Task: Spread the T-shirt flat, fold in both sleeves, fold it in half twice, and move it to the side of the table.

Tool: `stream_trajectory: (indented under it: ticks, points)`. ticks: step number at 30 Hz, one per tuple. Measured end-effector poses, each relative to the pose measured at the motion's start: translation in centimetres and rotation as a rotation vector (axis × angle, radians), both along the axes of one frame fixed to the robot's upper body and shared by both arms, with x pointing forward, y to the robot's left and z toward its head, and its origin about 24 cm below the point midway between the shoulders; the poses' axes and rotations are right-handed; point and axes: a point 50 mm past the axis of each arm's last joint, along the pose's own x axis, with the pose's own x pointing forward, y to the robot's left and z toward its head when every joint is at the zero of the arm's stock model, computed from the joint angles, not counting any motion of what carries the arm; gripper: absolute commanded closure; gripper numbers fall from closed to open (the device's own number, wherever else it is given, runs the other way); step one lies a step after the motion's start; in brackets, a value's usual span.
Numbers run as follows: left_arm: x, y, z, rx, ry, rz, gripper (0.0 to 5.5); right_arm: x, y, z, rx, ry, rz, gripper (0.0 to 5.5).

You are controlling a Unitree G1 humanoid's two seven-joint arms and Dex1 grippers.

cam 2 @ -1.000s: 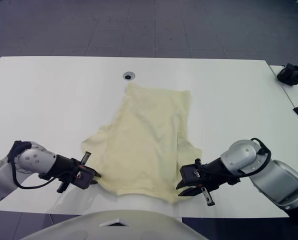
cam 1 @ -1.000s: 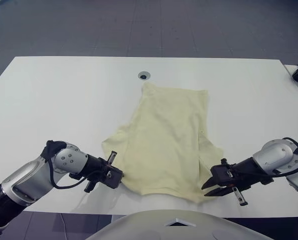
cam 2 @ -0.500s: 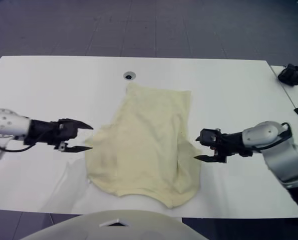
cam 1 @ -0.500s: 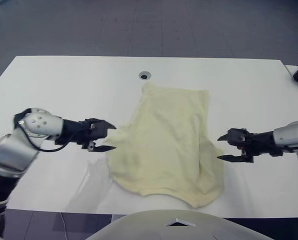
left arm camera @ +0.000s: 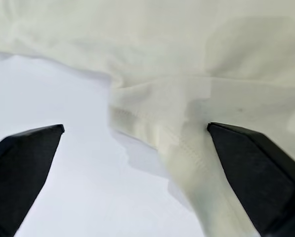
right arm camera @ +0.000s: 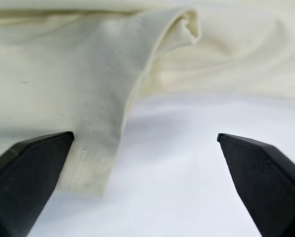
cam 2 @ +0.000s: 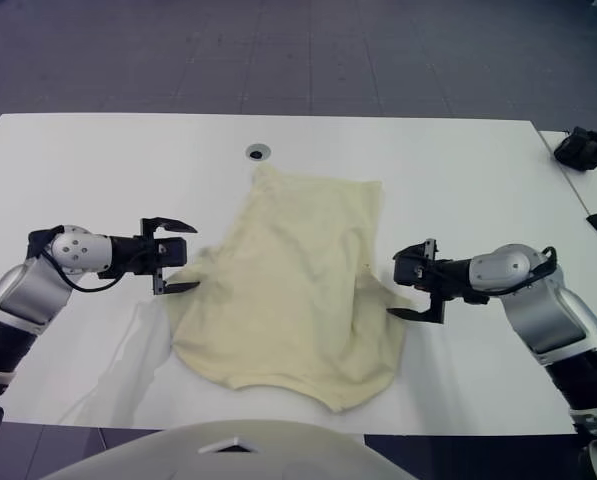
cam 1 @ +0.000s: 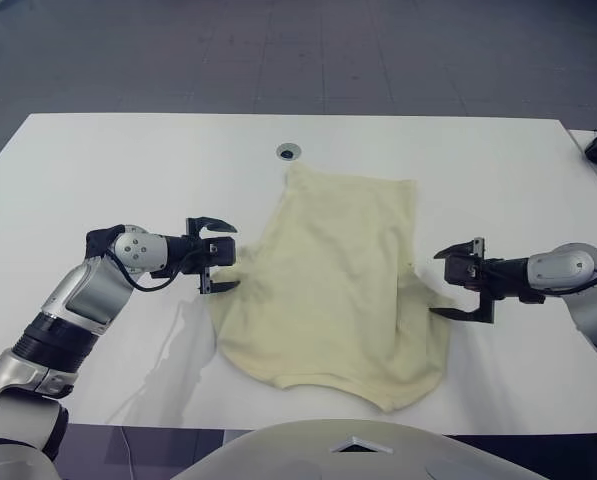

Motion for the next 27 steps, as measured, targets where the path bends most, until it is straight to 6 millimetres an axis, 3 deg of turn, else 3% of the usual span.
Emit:
stream_trajectory:
  ticks: [7, 17, 21, 27]
  points:
    - [-0.4, 0.2, -0.3, -0.014, -0.017, 0.028, 0.10, -0.9, -2.5, 0.6, -0.095, 0.036, -0.039, 0.12]
    - [-1.6, 0.1, -0.2, -0.049, 0.004, 0.091, 0.10, -1.2, -2.8, 0.8, -0.076, 0.051, -0.090, 0.12]
    - [-1.7, 0.9, 0.0, -0.102, 0.055, 0.186, 0.10, -0.6, -3.0, 2.4, 0.002, -0.027, -0.176, 0.12]
    - [-1.6, 3.5, 4.0, -0.359, 0.087, 0.430, 0.10, -0.1, -1.8, 5.6, 0.228, -0.252, -0.337, 0.12]
